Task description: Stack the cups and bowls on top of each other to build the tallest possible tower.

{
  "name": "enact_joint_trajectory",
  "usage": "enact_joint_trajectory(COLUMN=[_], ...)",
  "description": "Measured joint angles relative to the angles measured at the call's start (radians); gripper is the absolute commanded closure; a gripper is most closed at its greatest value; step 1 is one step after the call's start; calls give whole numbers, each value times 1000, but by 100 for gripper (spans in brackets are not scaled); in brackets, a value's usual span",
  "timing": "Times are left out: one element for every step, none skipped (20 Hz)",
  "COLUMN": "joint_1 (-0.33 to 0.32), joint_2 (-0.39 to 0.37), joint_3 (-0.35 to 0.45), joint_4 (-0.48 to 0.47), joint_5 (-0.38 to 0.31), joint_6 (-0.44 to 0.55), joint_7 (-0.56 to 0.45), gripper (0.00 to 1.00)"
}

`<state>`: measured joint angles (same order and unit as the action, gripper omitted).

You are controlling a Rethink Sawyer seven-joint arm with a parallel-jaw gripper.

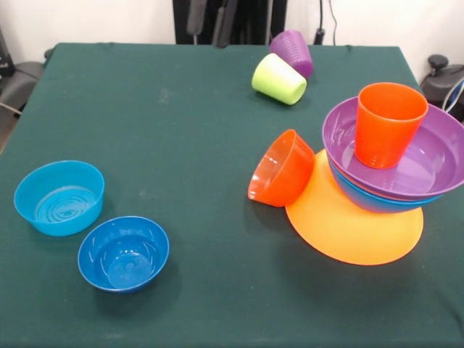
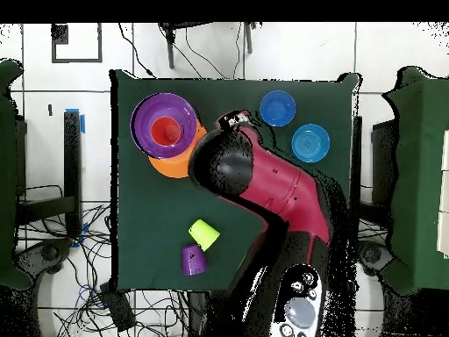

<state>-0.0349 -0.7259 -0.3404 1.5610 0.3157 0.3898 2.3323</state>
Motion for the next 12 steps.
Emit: enact_joint_trajectory(joint_1=[-5, -9, -13, -21, -22, -25, -27, -30, -33, -35, -38, -44], joint_2=[6, 12, 19, 33, 36, 42, 46, 57, 66, 73, 80, 96], joint_3=[2, 2, 3, 7, 9, 12, 15, 23, 30, 36, 42, 57], joint_4=[-3, -7, -10, -18, -19, -22, -23, -26, -29, -31, -34, -40], joint_5=[-5, -9, -13, -21, -23, -24, -25, -25, -25, -25, -25, -25], joint_6=[-10, -19, -28, -47, -51, -59, -66, -84, -97, -106, -114, -131], joint_7=[0, 0, 0, 0, 0, 0, 0, 0, 0, 0, 0, 0], gripper=[0, 0, 0, 0, 0, 0, 0, 0, 0, 0, 0, 0])
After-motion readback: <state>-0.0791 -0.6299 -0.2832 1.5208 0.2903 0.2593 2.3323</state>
